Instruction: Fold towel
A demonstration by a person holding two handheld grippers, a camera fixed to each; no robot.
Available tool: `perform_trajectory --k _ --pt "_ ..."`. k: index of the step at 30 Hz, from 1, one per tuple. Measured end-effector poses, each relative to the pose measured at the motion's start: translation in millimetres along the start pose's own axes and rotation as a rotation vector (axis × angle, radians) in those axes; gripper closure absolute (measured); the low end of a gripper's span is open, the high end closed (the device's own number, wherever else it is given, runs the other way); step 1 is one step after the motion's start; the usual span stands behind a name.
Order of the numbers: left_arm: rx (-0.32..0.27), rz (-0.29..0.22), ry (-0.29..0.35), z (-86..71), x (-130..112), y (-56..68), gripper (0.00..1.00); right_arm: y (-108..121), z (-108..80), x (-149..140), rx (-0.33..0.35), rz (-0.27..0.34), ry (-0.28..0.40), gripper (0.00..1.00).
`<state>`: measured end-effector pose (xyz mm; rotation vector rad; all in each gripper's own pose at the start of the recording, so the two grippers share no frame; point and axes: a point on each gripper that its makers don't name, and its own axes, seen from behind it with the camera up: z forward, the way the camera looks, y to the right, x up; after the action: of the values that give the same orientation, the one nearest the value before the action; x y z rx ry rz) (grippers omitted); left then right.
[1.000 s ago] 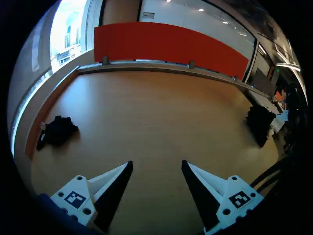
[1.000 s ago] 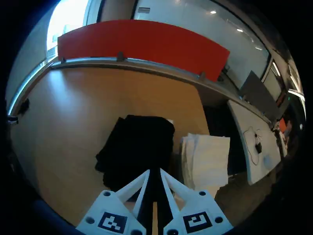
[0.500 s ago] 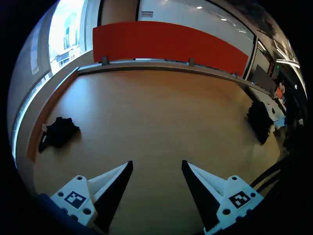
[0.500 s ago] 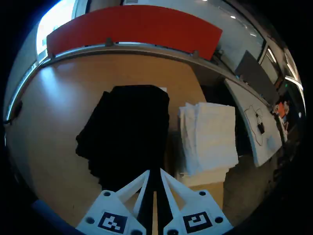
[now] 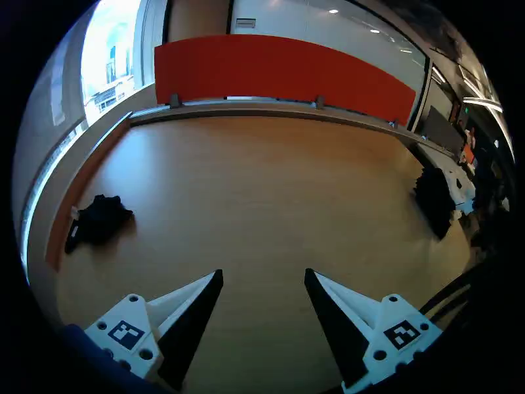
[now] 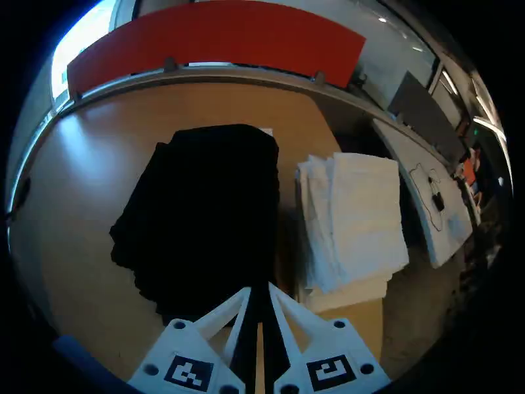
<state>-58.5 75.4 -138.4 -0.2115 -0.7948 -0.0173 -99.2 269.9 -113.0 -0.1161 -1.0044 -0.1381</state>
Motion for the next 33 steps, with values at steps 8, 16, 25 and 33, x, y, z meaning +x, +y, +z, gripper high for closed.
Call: perform_trajectory --k 8,16,25,33 --pt "-0.002 0.001 0.004 0.3 1.9 2.7 0.08 -1.6 -6.7 2.8 -0.002 0.002 0.025 0.96" --pt "-0.003 -0.006 0.01 0.5 4.0 1.5 0.08 -1.7 -22.7 4.0 -0.031 -0.003 0.064 0.77" --pt "-0.008 0.001 0.017 0.2 5.8 1.3 0.08 -2.3 -33.0 6.4 -0.056 -0.01 0.081 0.54" --pt "-0.008 -0.002 0.028 2.0 10.6 -2.0 0.08 -31.9 -45.6 33.2 -0.005 0.014 0.17 0.08"
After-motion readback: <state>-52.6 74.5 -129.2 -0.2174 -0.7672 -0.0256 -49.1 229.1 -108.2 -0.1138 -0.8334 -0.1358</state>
